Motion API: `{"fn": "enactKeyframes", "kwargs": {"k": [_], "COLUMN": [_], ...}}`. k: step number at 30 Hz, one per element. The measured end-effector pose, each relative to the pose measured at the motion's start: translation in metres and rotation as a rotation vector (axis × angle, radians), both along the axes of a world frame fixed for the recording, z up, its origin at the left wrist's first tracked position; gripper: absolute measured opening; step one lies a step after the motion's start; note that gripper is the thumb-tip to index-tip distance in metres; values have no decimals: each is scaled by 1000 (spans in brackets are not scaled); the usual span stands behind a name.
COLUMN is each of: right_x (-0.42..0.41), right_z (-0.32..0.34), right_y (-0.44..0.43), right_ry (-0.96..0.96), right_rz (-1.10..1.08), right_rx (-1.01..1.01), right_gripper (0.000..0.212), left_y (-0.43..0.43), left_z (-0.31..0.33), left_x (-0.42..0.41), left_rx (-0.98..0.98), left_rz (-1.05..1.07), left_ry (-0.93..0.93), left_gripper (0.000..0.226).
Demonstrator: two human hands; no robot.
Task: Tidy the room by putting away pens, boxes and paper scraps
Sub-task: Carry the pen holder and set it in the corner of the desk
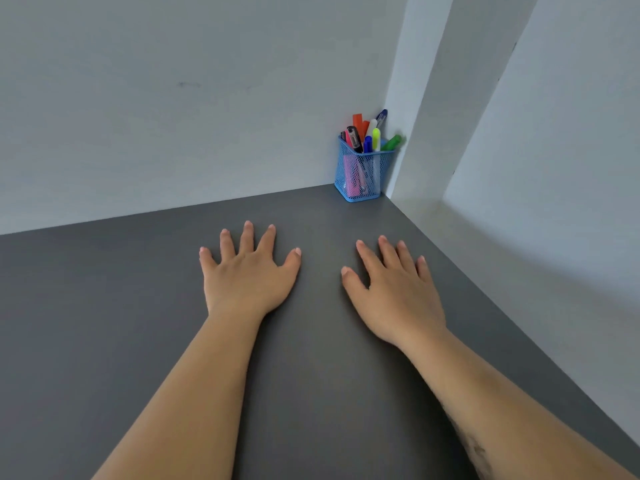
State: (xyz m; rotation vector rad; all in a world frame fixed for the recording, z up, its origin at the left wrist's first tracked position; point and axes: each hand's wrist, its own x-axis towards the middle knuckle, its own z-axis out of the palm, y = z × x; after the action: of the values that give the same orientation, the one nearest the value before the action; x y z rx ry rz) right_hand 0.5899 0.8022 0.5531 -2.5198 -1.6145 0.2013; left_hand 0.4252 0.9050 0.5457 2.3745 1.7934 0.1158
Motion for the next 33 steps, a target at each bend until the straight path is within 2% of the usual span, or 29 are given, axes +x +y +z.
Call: {"fn": "enactKeyframes", "kwargs": {"k": [6,16,18,24,33], "right_x": [-58,-152,-142,-143,-148], "right_z": [6,-3,-1,3,4], "right_y": [-86,-197,-201,-190,-204], "right_ry": [-2,-29,-10,32,19], "right_rz": [3,24,25,31,-10], "right_rx": [-43,100,22,1,95], "right_gripper": [70,72,74,69,60], "left_y": [0,-1,-7,-62,-209], "left_z": [0,2,6,5,3], "left_x": [0,0,8,-44,-180], "left_rx": [-4,20,40,7,-3], "left_rz": [-7,-11,-37,-177,-167], "left_ry": [3,16,30,68,86], "left_gripper": [72,71,68,64,69]}}
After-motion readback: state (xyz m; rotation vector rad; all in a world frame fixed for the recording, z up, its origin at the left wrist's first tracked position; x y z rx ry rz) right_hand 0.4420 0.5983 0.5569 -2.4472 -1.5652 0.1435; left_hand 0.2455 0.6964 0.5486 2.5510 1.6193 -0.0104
